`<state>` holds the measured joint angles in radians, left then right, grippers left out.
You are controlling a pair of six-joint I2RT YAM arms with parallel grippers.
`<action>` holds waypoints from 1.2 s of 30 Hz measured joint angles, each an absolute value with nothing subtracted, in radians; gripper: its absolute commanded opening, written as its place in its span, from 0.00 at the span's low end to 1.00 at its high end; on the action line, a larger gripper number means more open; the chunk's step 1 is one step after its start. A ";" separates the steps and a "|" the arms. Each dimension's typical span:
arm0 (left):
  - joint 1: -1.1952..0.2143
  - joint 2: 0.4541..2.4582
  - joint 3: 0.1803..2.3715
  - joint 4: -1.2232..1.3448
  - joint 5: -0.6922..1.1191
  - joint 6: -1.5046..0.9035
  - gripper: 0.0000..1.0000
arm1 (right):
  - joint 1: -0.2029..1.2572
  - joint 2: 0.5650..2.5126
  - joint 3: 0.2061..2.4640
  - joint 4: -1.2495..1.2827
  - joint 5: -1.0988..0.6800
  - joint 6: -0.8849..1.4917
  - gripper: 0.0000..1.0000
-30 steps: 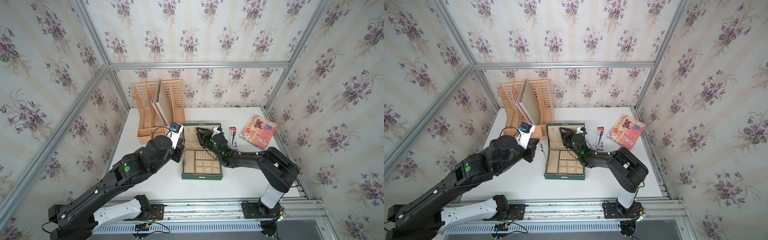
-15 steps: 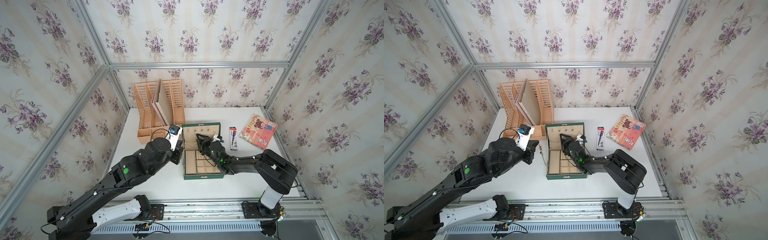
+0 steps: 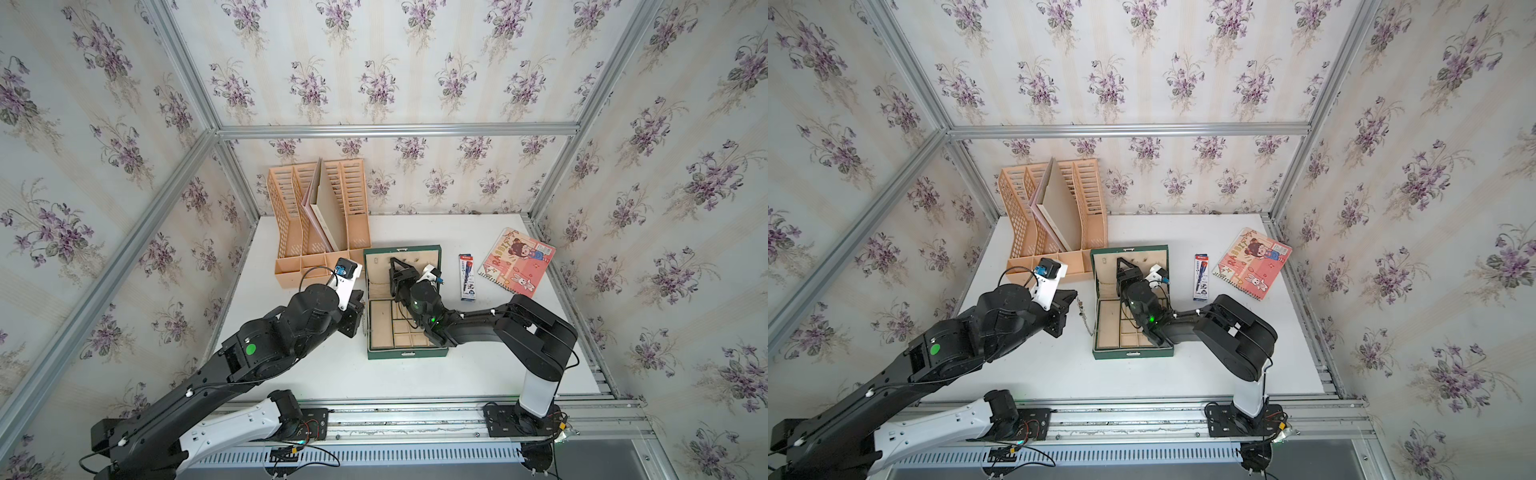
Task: Put jewelry chain into jewelry box
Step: Open the fastener on the jewelry box.
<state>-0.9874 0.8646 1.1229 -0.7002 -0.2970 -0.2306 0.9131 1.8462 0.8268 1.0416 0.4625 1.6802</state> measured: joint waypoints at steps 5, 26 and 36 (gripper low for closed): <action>-0.987 0.857 1.114 -0.698 -0.291 -0.231 0.00 | 0.912 1.865 0.847 1.036 0.479 1.684 0.50; -0.987 0.841 1.102 -0.693 -0.271 -0.238 0.00 | 0.895 1.884 0.837 1.035 0.465 1.722 0.40; -0.987 0.841 1.102 -0.692 -0.265 -0.238 0.00 | 0.893 1.895 0.830 1.071 0.443 1.720 0.37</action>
<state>-0.9874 0.8413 1.1019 -0.6922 -0.2646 -0.2379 0.8928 1.8950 0.8299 1.0706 0.4435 1.7203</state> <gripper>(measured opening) 0.054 0.370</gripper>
